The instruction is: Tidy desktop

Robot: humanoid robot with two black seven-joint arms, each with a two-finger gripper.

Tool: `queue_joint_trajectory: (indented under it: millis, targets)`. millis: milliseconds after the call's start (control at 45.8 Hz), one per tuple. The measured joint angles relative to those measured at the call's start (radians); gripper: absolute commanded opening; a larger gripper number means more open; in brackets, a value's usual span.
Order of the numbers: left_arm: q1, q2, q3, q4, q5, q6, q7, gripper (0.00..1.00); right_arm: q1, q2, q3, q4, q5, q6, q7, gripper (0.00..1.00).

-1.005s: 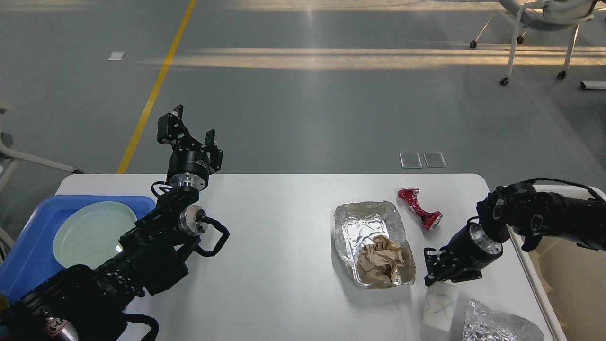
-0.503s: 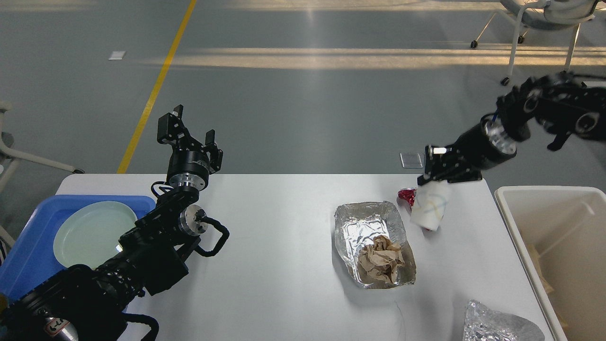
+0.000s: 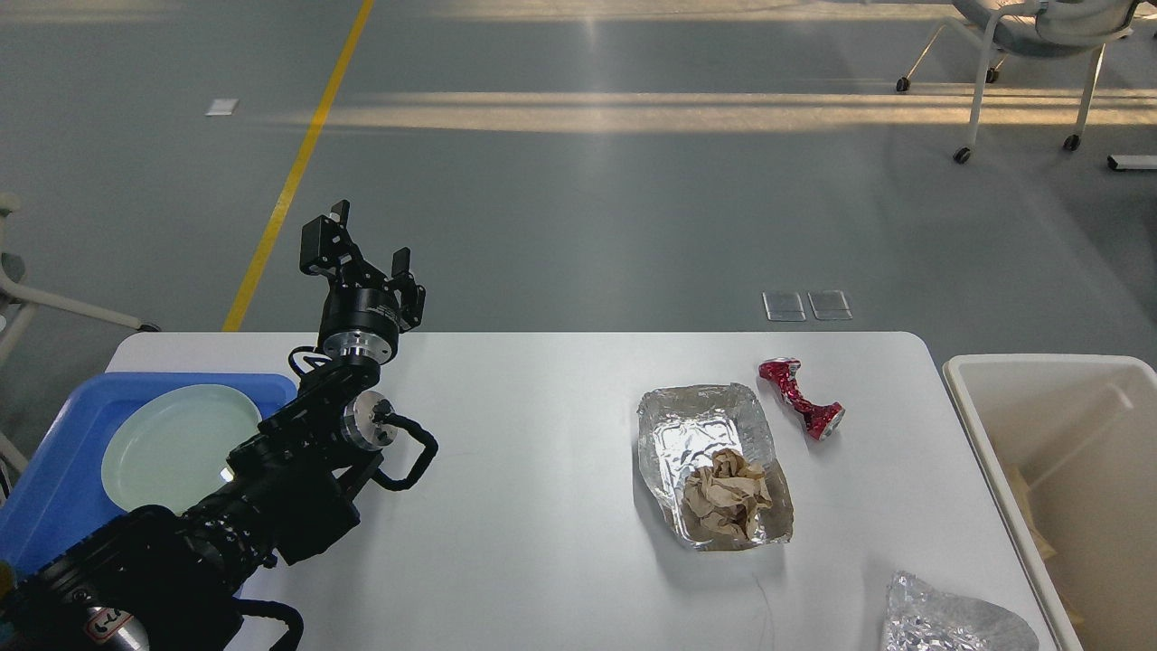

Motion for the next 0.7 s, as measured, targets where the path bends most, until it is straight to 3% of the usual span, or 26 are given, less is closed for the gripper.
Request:
queue_joint_trajectory:
  millis: [197, 372, 699]
  targets:
    - [0.0, 0.0, 0.0, 0.0, 0.0, 0.0, 0.0, 0.99, 0.086, -0.012, -0.001, -0.005, 0.011, 0.0, -0.002, 0.02]
    - [0.0, 0.0, 0.0, 0.0, 0.0, 0.0, 0.0, 0.99, 0.043, -0.011, -0.036, -0.026, 0.002, 0.0, -0.009, 0.02]
    - [0.0, 0.0, 0.0, 0.0, 0.0, 0.0, 0.0, 0.99, -0.469, 0.041, -0.107, -0.289, -0.01, 0.0, -0.012, 0.01]
